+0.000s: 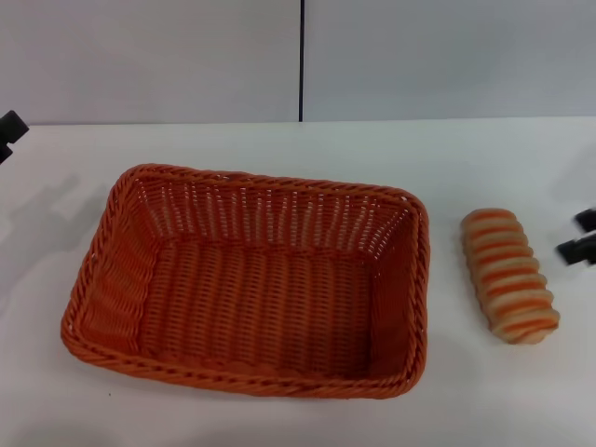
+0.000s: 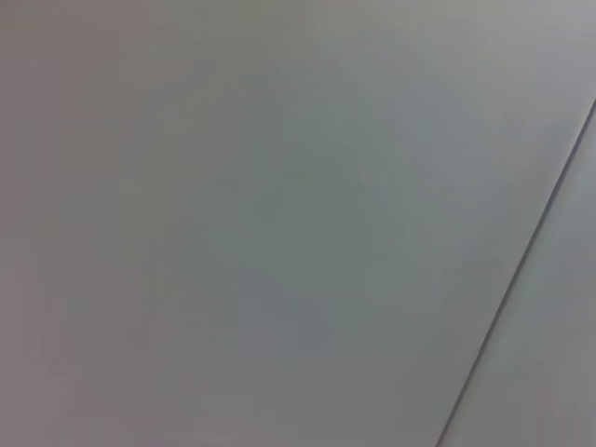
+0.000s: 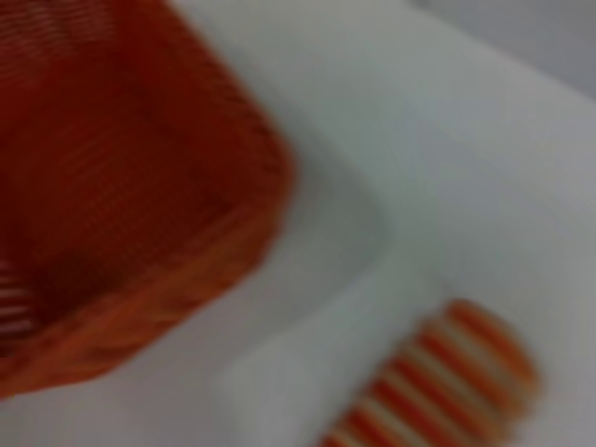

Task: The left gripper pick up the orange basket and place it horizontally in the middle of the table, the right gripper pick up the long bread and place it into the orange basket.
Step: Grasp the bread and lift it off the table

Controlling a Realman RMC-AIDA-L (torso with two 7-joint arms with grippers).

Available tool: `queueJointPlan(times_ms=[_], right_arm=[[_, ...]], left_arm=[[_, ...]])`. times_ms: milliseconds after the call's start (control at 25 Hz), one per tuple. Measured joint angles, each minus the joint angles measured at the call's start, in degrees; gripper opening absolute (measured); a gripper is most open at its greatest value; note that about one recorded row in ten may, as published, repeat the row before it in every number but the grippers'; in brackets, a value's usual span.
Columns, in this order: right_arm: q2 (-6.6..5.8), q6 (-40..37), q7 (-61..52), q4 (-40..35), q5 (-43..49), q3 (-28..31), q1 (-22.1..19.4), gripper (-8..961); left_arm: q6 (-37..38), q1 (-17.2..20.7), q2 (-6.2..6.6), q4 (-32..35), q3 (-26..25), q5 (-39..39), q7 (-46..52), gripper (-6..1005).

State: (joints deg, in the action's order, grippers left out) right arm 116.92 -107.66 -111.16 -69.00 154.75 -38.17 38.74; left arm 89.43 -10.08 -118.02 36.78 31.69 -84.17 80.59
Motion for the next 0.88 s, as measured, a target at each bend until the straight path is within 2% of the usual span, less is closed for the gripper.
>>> queueJointPlan(times_ms=[80, 200, 400, 720, 880], right_arm=[[0.84, 0.0, 0.0, 1.4, -0.1, -1.7, 0.6, 509], [1.41, 1.5, -0.6, 5.6, -0.2, -4.9, 1.5, 503], [1.47, 6.1, -3.0, 9.5, -0.2, -8.4, 2.0, 494], [1.52, 7.3, -3.7, 9.5, -0.4, -8.6, 1.5, 478], [1.47, 8.2, -3.2, 12.4, -0.5, -8.8, 1.8, 470]], left_arm=[[0.0, 0.0, 0.00, -0.1, 0.0, 0.0, -0.2, 555], [-0.1, -0.1, -0.01, -0.1, -0.1, 0.0, -0.3, 555], [-0.1, -0.2, -0.01, -0.1, -0.1, 0.1, -0.3, 554], [0.0, -0.1, 0.02, -0.3, -1.1, 0.1, 0.2, 553], [0.0, -0.1, 0.03, -0.3, -1.1, 0.1, 0.2, 552]])
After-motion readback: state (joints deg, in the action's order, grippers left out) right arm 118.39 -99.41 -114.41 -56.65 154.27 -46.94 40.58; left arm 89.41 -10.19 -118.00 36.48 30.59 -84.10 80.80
